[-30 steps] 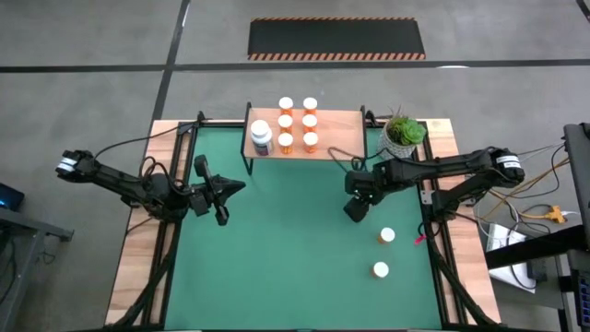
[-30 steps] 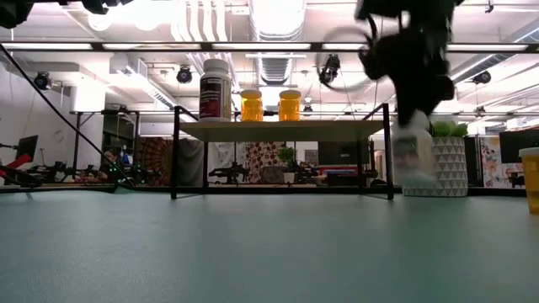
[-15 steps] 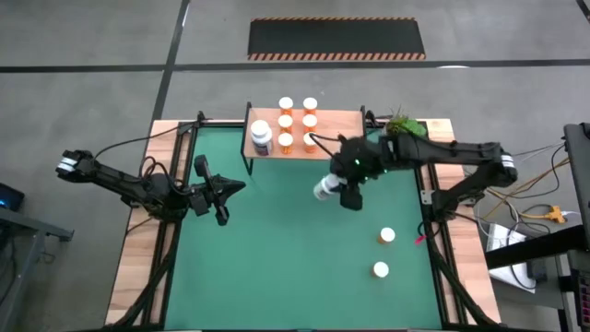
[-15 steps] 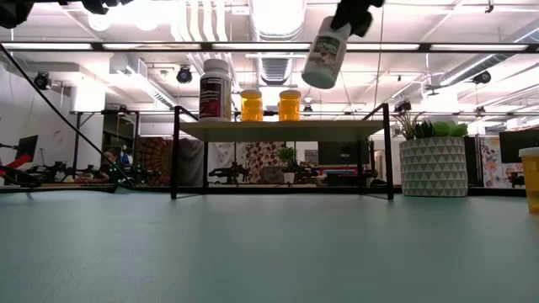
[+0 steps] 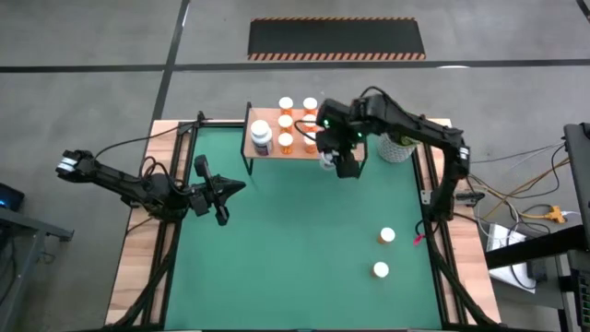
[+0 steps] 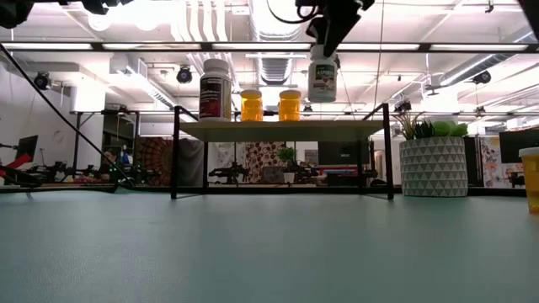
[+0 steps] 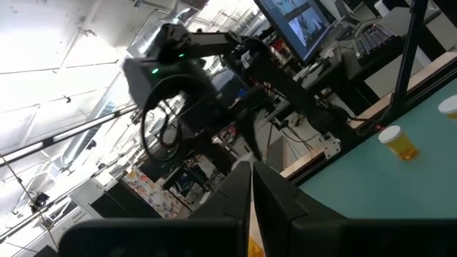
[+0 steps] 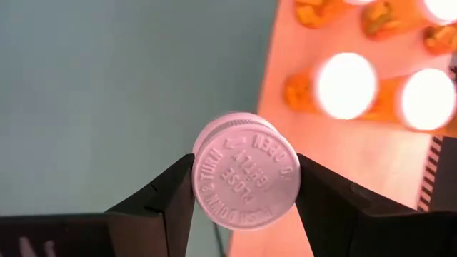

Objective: Pick and place medicine bottles onto shelf by color
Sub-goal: Put the white medicine bottle on the shelf, then put the orange pill bottle on the shelf

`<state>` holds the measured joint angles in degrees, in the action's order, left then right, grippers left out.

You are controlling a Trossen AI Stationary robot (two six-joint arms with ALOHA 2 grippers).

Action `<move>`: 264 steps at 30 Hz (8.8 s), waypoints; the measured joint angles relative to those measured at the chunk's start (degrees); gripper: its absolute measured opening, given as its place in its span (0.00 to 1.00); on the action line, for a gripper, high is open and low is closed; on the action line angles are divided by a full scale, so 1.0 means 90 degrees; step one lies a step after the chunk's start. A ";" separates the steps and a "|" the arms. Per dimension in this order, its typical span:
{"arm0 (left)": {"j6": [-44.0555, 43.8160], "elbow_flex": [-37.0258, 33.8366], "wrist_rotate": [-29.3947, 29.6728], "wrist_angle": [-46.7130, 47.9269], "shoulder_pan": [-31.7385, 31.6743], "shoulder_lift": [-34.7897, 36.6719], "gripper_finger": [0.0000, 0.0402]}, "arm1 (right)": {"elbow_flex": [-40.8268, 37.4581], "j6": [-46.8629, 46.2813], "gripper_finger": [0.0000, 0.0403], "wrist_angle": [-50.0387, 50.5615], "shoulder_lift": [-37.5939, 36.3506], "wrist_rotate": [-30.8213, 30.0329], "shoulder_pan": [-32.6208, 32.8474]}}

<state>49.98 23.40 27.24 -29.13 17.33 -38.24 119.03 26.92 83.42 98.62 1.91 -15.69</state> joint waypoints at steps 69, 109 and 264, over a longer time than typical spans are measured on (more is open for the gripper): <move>0.0027 0.0000 0.0001 0.0003 -0.0001 0.0000 0.00 | 0.0147 -0.0304 0.62 -0.0307 0.0435 0.0440 -0.1275; -0.0233 -0.0002 0.0000 -0.0021 0.0007 0.0002 0.00 | -0.0956 -0.9255 0.64 0.0722 -0.0284 -0.0085 0.3466; 0.0000 0.0002 0.0000 -0.0099 0.0009 -0.0039 0.00 | -0.1446 -0.0589 0.55 0.0403 -0.0355 -0.1648 -0.0679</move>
<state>49.98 23.42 27.24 -30.02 17.40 -38.59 106.02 21.62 87.05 95.43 -12.92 -21.80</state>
